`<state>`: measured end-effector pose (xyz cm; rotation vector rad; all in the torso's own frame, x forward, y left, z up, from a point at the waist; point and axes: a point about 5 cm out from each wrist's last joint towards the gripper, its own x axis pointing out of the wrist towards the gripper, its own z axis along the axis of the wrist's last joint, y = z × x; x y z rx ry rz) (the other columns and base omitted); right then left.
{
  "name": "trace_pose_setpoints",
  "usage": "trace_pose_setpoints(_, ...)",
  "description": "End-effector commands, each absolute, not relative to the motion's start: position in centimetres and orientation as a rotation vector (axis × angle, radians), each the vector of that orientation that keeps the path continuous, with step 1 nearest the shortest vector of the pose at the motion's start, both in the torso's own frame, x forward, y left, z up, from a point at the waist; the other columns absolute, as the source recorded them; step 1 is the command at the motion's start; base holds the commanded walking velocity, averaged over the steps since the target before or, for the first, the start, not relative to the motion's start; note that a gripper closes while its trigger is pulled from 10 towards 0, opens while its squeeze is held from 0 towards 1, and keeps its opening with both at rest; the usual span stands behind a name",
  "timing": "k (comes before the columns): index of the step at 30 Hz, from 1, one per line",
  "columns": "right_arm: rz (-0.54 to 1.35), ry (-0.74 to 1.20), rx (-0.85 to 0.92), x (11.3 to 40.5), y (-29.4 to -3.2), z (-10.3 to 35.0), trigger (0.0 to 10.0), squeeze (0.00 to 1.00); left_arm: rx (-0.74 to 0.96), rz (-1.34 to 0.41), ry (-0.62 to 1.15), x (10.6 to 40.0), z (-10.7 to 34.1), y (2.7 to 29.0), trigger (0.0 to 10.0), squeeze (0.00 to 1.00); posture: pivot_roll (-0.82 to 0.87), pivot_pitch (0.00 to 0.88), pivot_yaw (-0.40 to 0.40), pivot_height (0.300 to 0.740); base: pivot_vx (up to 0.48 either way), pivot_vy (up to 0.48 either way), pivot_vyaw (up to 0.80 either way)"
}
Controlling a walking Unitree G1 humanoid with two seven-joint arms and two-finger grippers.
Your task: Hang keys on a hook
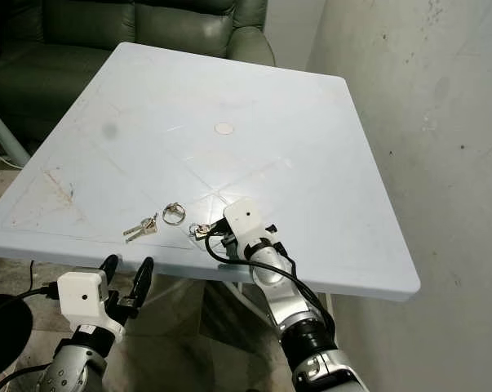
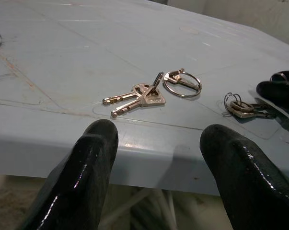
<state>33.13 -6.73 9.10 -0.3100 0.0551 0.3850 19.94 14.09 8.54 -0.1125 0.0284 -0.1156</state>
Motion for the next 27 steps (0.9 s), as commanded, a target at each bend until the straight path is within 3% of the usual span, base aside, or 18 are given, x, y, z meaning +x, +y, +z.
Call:
trace_pose_setpoints(1,0.359,0.034,-0.296,33.27,-7.34,9.33,3.6,0.0,-0.112,-0.116,0.02,19.96,8.89,13.83,10.0,0.0,0.0,0.118,-0.11,0.728,0.0,0.0,0.0)
trace_pose_setpoints(2,0.359,0.041,-0.297,33.3,-7.4,9.29,4.2,0.0,-0.113,-0.117,0.02,19.95,8.88,13.81,10.0,0.0,0.0,0.117,-0.11,0.728,0.0,0.0,0.0)
trace_pose_setpoints(9,0.36,0.057,-0.3,33.35,-7.45,9.17,4.2,0.0,-0.113,-0.118,0.02,19.93,8.86,13.77,10.0,0.0,0.0,0.117,-0.11,0.728,0.0,0.0,0.0)
trace_pose_setpoints(10,0.35,0.067,-0.29,33.48,-7.63,9.1,10.0,0.0,-0.115,-0.121,0.022,19.91,8.81,13.72,10.0,0.0,0.0,0.111,-0.109,0.728,0.0,0.0,0.0)
trace_pose_setpoints(19,0.327,0.066,-0.302,33.62,-8.08,9.0,10.0,0.0,-0.119,-0.124,0.021,19.96,8.84,13.61,10.0,0.0,0.0,0.107,-0.106,0.728,0.0,0.0,0.0)
trace_pose_setpoints(20,0.324,0.063,-0.302,33.61,-8.13,9.02,4.6,0.0,-0.119,-0.125,0.021,19.95,8.84,13.6,10.0,0.0,0.0,0.107,-0.106,0.728,0.0,0.0,0.0)
trace_pose_setpoints(24,0.325,0.058,-0.298,33.59,-8.16,9.06,4.4,0.0,-0.12,-0.126,0.022,19.94,8.85,13.58,10.0,0.0,0.0,0.107,-0.106,0.728,0.0,0.0,0.0)
trace_pose_setpoints(26,0.333,0.064,-0.296,33.58,-8.18,8.99,10.0,0.0,-0.121,-0.127,0.022,19.91,8.86,13.56,10.0,0.0,0.0,0.11,-0.105,0.728,0.0,0.0,0.0)
trace_pose_setpoints(27,0.339,0.067,-0.296,33.58,-8.19,8.94,10.0,0.0,-0.12,-0.127,0.023,19.9,8.86,13.55,10.0,0.0,0.0,0.11,-0.105,0.728,0.0,0.0,0.0)
